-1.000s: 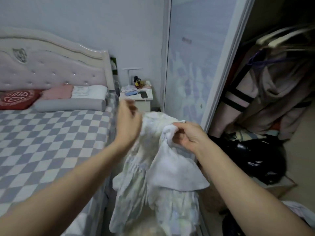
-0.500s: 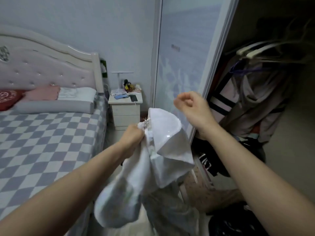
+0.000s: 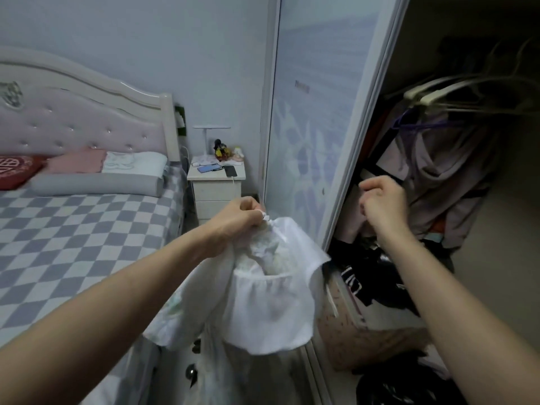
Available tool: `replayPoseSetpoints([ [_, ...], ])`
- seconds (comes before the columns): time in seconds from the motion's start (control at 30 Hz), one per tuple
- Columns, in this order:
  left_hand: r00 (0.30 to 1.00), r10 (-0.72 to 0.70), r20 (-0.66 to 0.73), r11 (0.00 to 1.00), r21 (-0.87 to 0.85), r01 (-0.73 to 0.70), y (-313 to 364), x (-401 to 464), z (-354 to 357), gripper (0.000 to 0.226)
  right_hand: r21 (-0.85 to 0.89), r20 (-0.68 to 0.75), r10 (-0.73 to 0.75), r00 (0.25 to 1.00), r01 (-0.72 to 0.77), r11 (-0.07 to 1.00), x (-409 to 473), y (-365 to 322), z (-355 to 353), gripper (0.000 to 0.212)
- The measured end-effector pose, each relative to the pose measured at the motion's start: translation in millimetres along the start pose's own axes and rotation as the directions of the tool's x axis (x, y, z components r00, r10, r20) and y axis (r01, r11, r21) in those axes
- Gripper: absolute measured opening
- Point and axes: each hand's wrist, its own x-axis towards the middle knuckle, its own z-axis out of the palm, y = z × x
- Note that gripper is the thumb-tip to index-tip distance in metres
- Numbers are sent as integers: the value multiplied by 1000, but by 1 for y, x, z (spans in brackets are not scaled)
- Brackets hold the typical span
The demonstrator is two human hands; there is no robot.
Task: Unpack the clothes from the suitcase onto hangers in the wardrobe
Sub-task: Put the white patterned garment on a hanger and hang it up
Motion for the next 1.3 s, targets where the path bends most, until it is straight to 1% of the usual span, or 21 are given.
replayPoseSetpoints([
  [0.07, 999, 28, -28, 1000, 4, -27, -1, 1, 4, 22, 74, 162, -176, 971, 166, 983, -26, -18, 8, 24],
  [0.13, 999, 42, -22, 999, -26, -42, -2, 4, 8, 21, 83, 412, -298, 861, 290, 953, -57, -33, 23, 18],
  [0.2, 998, 57, 21, 997, -59, -56, -1, 6, 10, 19, -92, 632, -201, 748, 330, 940, -71, -32, 38, 50],
  [0.23, 997, 65, 44, 996, -69, -62, -1, 7, 9, 18, -160, 680, -126, 722, 314, 936, -71, -24, 44, 51],
  [0.3, 993, 85, 82, 995, -63, -79, -3, 6, 1, 14, -135, 670, -72, 738, 217, 967, -63, -11, 46, 15],
  [0.4, 985, 115, 130, 993, 9, -117, -2, 0, -12, 14, -48, 600, -91, 795, 149, 988, -46, 1, 38, 24],
  [0.5, 984, 150, 100, 966, 197, -167, -3, 4, -22, 16, -48, 597, -149, 788, 220, 974, -41, -5, 38, 25],
  [0.57, 970, 242, -2, 839, 502, -208, -7, 11, -27, 15, -43, 556, -177, 812, 241, 970, -42, -12, 42, 24],
  [0.6, 944, 324, -68, 701, 687, -192, -9, 13, -28, 21, -44, 515, -191, 835, 248, 968, -43, -15, 44, 20],
  [0.67, 820, 567, -80, 424, 882, -207, -15, 8, -24, 30, -70, 403, -197, 894, 244, 967, -46, -19, 47, 8],
  [0.7, 733, 676, -69, 365, 896, -252, -16, 2, -18, 20, -100, 342, -190, 920, 237, 966, -48, -20, 49, 7],
  [0.73, 688, 722, -74, 365, 885, -288, -18, -4, -10, 14, -117, 294, -177, 939, 219, 969, -52, -19, 51, 9],
  [0.77, 717, 687, -118, 451, 843, -293, -16, -11, 1, 23, -113, 261, -165, 951, 200, 973, -55, -18, 53, 10],
  [0.8, 820, 539, -195, 636, 732, -244, -12, -16, 12, 32, -94, 245, -160, 956, 187, 978, -61, -19, 55, 10],
  [0.87, 985, 12, -173, 980, 197, 23, -3, -14, 24, 39, -82, 247, -209, 946, 235, 968, -76, -20, 59, 10],
  [0.9, 980, -195, -33, 976, -110, 190, 0, -10, 26, 37, -100, 274, -267, 924, 303, 948, -85, -18, 61, 11],
  [0.97, 925, -333, 186, 801, -462, 381, 2, 1, 25, 22, -142, 353, -391, 850, 462, 875, -103, -14, 64, 18],
  [1.0, 919, -340, 200, 769, -504, 394, -1, 6, 24, 13, -154, 389, -440, 809, 528, 835, -110, -12, 65, 21],
  [1.1, 943, -320, 95, 846, -419, 330, -11, 15, 22, 6, -144, 513, -458, 726, 599, 788, -119, -6, 63, 40],
  [1.23, 991, -108, 74, 980, -159, 118, -15, 16, 10, 15, -21, 335, -257, 906, 280, 960, -93, -1, 56, 26],
  [1.3, 988, -20, 152, 1000, -2, 21, -14, 15, 8, 18, -1, 324, -184, 928, 195, 981, -79, 0, 53, 13],
])
